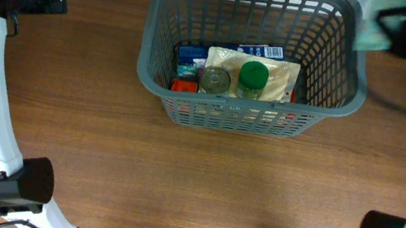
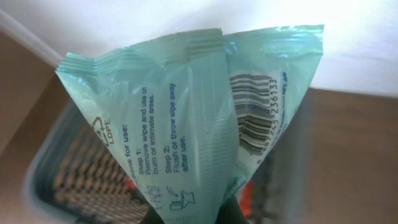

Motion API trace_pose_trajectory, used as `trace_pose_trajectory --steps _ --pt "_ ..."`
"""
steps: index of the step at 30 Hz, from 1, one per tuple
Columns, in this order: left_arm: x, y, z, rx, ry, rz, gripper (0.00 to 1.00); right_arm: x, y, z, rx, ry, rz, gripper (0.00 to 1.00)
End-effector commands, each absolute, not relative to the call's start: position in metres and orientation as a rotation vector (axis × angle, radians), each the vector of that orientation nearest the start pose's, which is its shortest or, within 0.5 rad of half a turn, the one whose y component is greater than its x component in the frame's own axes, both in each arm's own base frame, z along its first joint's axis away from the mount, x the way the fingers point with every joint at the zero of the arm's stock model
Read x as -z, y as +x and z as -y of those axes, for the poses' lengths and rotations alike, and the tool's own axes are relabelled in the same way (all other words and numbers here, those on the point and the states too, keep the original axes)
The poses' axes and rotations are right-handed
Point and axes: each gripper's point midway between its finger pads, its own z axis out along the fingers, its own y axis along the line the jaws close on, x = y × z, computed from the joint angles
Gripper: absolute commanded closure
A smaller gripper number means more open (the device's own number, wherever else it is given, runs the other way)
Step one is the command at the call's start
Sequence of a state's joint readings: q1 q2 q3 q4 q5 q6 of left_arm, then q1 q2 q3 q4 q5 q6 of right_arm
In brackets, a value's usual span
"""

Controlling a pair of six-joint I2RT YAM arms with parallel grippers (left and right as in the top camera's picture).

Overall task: Pack container
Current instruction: 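Carry the bar over the basket and release it inside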

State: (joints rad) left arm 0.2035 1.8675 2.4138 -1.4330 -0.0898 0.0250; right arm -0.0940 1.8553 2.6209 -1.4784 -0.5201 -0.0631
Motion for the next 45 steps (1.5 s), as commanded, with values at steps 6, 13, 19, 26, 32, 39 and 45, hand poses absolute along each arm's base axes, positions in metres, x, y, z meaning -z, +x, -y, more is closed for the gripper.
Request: trace_pose_trajectory --steps 6,13,19,26,32,39,45 --pt "-0.352 0.419 -0.102 -0.197 -0.276 -2.455 0.01 -0.365 0.425 -0.119 -0.278 -0.536 -2.365 0.96" --pt "-0.352 0.419 -0.102 -0.196 -0.276 -2.455 0.01 -0.306 0.461 -0.12 -0.111 -0.509 -2.49 0.96" --pt "-0.352 0.419 -0.102 -0.197 -0.276 -2.455 0.01 -0.275 0.493 -0.114 -0.12 -0.468 -2.514 0.96" --pt "-0.352 0.419 -0.102 -0.197 -0.276 -2.455 0.01 -0.215 0.506 -0.127 -0.197 -0.491 -2.633 0.96" --pt "-0.352 0.419 -0.102 -0.196 -0.276 -2.455 0.01 -0.189 0.501 -0.13 -0.241 -0.452 -2.723 0.46" --pt "-0.352 0.419 -0.102 -0.197 -0.276 -2.455 0.01 -0.22 0.494 -0.127 -0.241 -0.445 -2.669 0.3" --pt "-0.352 0.419 -0.102 -0.197 -0.276 -2.455 0.01 -0.323 0.467 -0.122 -0.24 -0.418 -2.443 0.23"
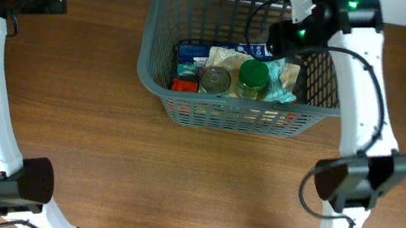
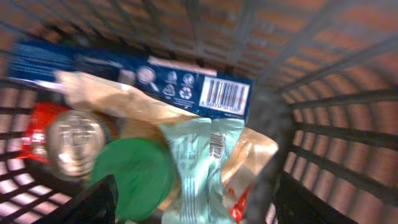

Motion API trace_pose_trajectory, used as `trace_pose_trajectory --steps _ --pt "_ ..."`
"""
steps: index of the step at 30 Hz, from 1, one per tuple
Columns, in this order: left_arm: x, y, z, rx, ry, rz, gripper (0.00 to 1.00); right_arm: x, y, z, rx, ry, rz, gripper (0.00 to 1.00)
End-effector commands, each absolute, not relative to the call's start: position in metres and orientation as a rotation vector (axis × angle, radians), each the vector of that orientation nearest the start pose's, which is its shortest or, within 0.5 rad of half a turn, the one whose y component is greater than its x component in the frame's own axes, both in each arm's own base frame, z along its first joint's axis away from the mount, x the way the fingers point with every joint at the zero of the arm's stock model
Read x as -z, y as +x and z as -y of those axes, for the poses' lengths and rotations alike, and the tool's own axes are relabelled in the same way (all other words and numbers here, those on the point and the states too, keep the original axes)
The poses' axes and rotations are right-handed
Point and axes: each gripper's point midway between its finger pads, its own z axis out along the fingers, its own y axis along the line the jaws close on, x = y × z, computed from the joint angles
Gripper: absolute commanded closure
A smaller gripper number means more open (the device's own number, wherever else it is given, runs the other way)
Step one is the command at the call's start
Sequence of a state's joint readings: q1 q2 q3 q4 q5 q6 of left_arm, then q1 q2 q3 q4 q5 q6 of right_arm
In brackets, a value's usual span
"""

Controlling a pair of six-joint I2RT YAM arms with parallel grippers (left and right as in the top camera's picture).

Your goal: Pack container

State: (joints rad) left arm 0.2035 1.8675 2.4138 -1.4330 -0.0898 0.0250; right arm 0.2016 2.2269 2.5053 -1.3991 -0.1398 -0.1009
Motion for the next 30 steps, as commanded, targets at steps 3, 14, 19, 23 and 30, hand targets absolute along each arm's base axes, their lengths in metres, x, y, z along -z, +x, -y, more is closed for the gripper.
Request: trace_pose_trajectory --steps 3,14,19,23,30 --pt "-0.352 0.419 -0.102 -0.196 -0.276 -2.455 0.01 -0.38 0.442 -0.114 -0.228 -0.384 -2.317 0.19" --pt "-0.352 0.419 -0.102 -0.197 -0.276 -2.455 0.01 -0.514 0.339 0.021 0.041 0.057 -1.987 0.03" --pt "-0.352 0.419 -0.102 -0.196 -0.276 -2.455 0.01 -0.519 0.328 0.041 -0.049 0.105 -1.97 0.01" --pt "-0.352 0.419 -0.102 -0.196 -0.276 -2.455 0.01 -0.514 0.333 0.039 -0.078 0.096 -1.985 0.01" --pt "-0.352 0.419 -0.102 -0.196 -0.276 -2.455 0.01 -0.508 0.34 0.041 -0.081 0.099 -2.003 0.01"
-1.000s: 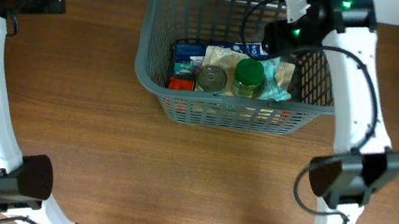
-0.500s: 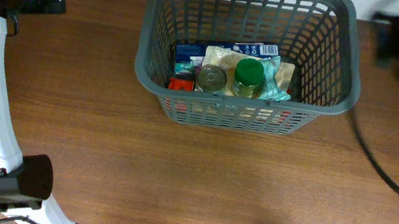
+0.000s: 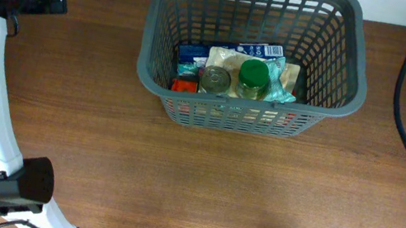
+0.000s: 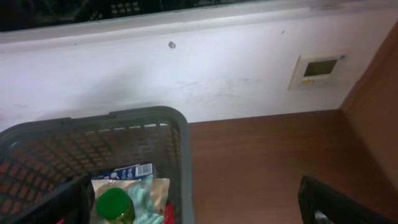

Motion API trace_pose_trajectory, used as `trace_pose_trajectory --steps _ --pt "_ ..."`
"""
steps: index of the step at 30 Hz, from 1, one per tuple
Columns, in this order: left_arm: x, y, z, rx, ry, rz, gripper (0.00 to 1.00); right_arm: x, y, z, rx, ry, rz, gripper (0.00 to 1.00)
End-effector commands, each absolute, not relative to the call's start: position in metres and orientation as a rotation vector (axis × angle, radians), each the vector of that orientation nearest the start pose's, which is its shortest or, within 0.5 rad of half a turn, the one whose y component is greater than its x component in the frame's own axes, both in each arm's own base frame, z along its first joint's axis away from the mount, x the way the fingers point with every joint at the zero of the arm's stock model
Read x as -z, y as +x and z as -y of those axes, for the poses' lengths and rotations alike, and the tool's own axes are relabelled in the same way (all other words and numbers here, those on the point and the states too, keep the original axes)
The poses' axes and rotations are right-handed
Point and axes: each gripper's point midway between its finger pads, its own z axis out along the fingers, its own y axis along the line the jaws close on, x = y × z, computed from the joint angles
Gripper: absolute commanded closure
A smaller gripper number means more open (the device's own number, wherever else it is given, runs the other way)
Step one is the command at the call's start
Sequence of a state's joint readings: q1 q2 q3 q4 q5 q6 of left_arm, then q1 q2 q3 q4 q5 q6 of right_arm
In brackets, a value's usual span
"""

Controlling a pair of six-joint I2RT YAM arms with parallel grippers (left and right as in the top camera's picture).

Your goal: Pack container

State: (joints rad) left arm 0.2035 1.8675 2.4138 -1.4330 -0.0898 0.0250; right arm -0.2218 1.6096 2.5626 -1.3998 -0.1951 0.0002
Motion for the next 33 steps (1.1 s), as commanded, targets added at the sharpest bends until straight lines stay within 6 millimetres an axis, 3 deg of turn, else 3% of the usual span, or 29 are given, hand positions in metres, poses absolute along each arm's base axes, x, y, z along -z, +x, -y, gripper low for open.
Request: trace_pose_trajectory --steps 1,10,14,16,20,24,28,31,33 --pt "-0.352 0.419 -0.102 -0.197 -0.276 -2.455 0.01 -0.507 0.341 0.041 -0.082 0.1 -2.005 0.01" --pt "-0.352 0.419 -0.102 -0.196 -0.276 -2.455 0.01 -0.506 0.342 0.042 -0.081 0.101 -2.009 0.01" --pt "-0.352 0.419 -0.102 -0.196 -0.276 -2.455 0.01 -0.492 0.337 0.045 -0.065 0.13 -2.07 0.01" --pt "-0.352 0.419 -0.102 -0.197 -0.276 -2.455 0.01 -0.498 0.327 0.053 -0.003 0.157 -2.05 0.01" --pt "-0.352 0.419 -0.102 -0.196 -0.276 -2.455 0.01 -0.523 0.298 0.045 0.016 0.136 -1.93 0.01" --pt "-0.352 0.419 -0.102 -0.197 -0.276 -2.455 0.01 -0.525 0.274 0.04 0.031 0.119 -1.833 0.01" --pt "-0.352 0.419 -0.102 -0.197 -0.276 -2.455 0.01 -0.498 0.243 0.032 0.041 0.105 -1.752 0.01" --pt "-0.352 0.419 -0.102 -0.196 -0.276 -2.455 0.01 -0.452 0.222 0.027 0.04 0.106 -1.76 0.01" --pt "-0.352 0.419 -0.102 -0.196 -0.276 -2.455 0.01 -0.411 0.211 0.025 0.035 0.111 -1.791 0.01"
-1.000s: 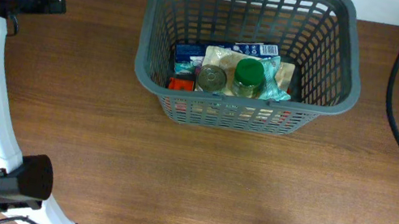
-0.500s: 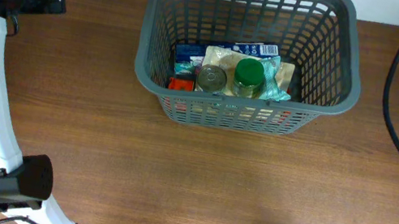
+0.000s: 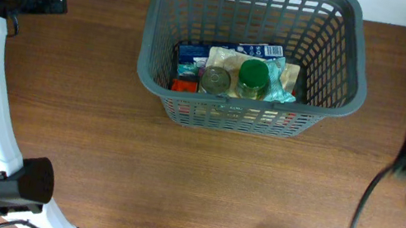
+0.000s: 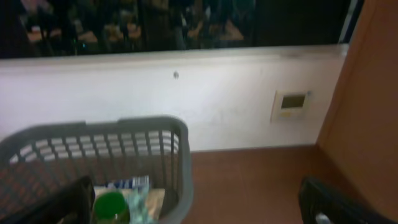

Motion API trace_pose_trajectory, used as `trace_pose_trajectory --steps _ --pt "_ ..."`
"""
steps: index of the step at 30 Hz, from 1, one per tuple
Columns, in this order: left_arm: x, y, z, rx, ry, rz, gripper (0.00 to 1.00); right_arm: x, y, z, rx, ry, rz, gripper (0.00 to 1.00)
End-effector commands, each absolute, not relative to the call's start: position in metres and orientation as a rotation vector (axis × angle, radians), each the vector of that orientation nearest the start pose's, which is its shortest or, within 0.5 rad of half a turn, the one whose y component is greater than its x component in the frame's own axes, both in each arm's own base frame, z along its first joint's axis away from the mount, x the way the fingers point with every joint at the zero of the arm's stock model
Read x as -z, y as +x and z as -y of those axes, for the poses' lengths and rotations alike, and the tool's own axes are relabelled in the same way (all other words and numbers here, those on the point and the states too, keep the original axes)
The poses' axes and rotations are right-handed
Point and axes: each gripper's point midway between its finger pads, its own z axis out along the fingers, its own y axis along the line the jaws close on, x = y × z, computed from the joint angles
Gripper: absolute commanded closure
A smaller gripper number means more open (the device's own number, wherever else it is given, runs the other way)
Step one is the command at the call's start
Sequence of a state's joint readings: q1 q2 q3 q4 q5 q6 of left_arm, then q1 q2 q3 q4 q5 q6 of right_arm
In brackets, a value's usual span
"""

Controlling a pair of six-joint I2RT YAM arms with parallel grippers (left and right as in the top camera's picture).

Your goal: Pack container

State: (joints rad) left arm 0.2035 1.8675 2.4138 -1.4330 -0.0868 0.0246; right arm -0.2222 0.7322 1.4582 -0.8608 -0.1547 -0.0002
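The grey mesh basket [image 3: 332, 95] stands at the table's back middle. In it lie a teal wipes pack [image 3: 280, 83], a green-lidded jar [image 3: 254, 74], a metal can [image 3: 215, 79], a beige pouch [image 3: 225, 58], a blue box [image 3: 190, 55] and something red [image 3: 184, 85]. My right gripper [image 4: 194, 188] is open and empty, off to the basket's right, looking back at its corner [image 4: 180, 134]. In the overhead view the right arm is a dark blur at the right edge. My left gripper hangs at the far left, its jaws unclear.
The left arm's white links run down the left side. Bare brown tabletop [image 3: 198, 189] lies in front of the basket. A white wall [image 4: 236, 93] with a small panel [image 4: 291, 101] stands behind the table, and a wooden side panel [image 4: 367, 112] at the right.
The right arm has moved from the table's back right corner to the right edge further forward. Its jaws stay open and empty. The basket's contents and the left arm are unchanged.
First my right gripper held the teal wipes pack near the basket's back right corner. Then it was inside the basket, with the pack lying on the pouch beside the green-lidded jar. Afterwards it was outside, empty, at the back right, and now further forward.
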Motion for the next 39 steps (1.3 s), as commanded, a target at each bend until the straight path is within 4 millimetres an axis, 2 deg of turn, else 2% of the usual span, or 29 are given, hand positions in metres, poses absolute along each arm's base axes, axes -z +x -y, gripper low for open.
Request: trace_pose_trajectory --steps 1,4,8,11,14,17,21,25,33,39 --pt "-0.352 0.419 -0.102 -0.197 -0.276 -2.455 0.01 -0.39 0.208 0.024 0.032 0.114 -1.811 0.01" --pt "-0.352 0.419 -0.102 -0.196 -0.276 -2.455 0.01 -0.327 0.203 0.022 0.006 0.133 -1.864 0.01" --pt "-0.352 0.419 -0.102 -0.197 -0.276 -2.455 0.01 -0.261 0.211 0.014 -0.091 0.179 -1.873 0.01" --pt "-0.352 0.419 -0.102 -0.197 -0.276 -2.455 0.01 -0.221 0.218 -0.002 -0.17 0.141 -1.879 0.01" --pt "-0.352 0.419 -0.102 -0.196 -0.276 -2.455 0.01 -0.191 0.221 -0.017 -0.214 0.071 -1.879 0.01" --pt "-0.352 0.419 -0.102 -0.197 -0.276 -2.455 0.01 -0.178 0.222 -0.02 -0.207 0.055 -1.858 0.01" --pt "-0.352 0.419 -0.102 -0.196 -0.276 -2.455 0.01 -0.17 0.222 -0.009 -0.15 0.097 -1.837 0.01" --pt "-0.352 0.419 -0.102 -0.196 -0.276 -2.455 0.01 -0.16 0.221 -0.007 -0.137 0.107 -1.83 0.01" --pt "-0.352 0.419 -0.102 -0.197 -0.276 -2.455 0.01 -0.124 0.223 -0.007 -0.134 0.114 -1.906 0.01" --pt "-0.352 0.419 -0.102 -0.196 -0.276 -2.455 0.01 -0.125 0.224 -0.005 -0.127 0.119 -1.9 0.01"
